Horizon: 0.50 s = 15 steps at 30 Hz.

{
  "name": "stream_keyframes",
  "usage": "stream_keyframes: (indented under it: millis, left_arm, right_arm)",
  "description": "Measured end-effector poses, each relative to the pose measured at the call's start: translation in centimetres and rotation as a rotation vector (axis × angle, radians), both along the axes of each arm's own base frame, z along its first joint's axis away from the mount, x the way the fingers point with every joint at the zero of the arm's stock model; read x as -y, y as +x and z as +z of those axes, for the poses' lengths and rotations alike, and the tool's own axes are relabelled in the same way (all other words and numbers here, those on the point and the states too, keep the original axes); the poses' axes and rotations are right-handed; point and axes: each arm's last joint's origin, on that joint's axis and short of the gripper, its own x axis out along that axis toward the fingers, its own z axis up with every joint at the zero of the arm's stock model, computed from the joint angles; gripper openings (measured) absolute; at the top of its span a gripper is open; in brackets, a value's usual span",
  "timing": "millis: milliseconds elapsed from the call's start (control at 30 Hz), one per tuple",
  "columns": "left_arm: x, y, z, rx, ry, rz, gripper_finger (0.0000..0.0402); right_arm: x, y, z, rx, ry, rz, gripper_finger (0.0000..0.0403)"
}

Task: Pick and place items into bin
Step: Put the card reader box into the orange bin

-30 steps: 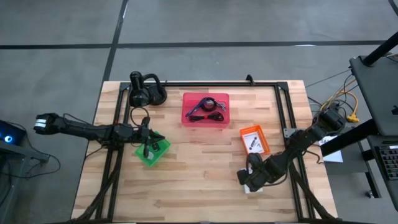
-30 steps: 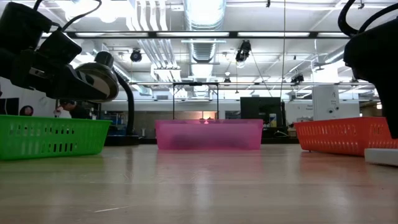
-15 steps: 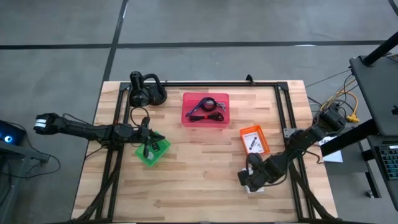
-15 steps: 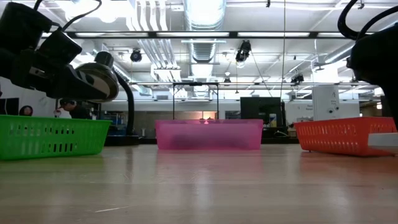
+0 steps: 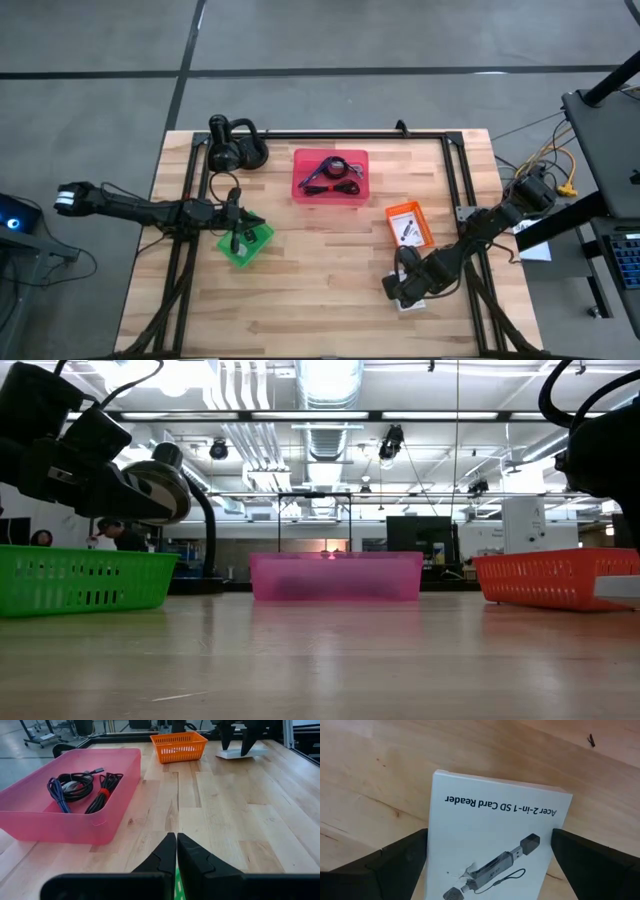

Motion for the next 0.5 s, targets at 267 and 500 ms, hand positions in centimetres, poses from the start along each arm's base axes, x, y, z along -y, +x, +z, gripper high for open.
stream_keyframes:
  millis: [267,500]
  left_arm:
    - [0.0,0.0,0.0,0.001,0.0,0.0,0.0]
    - [0.0,0.0,0.1,0.004,0.0,0.0,0.0]
  right_arm:
    - [0.1,0.4,-1.1,-0.034,0.004,0.046,0.04]
    - [0.1,0.6,-1.4,-0.04,0.003,0.074,0.04]
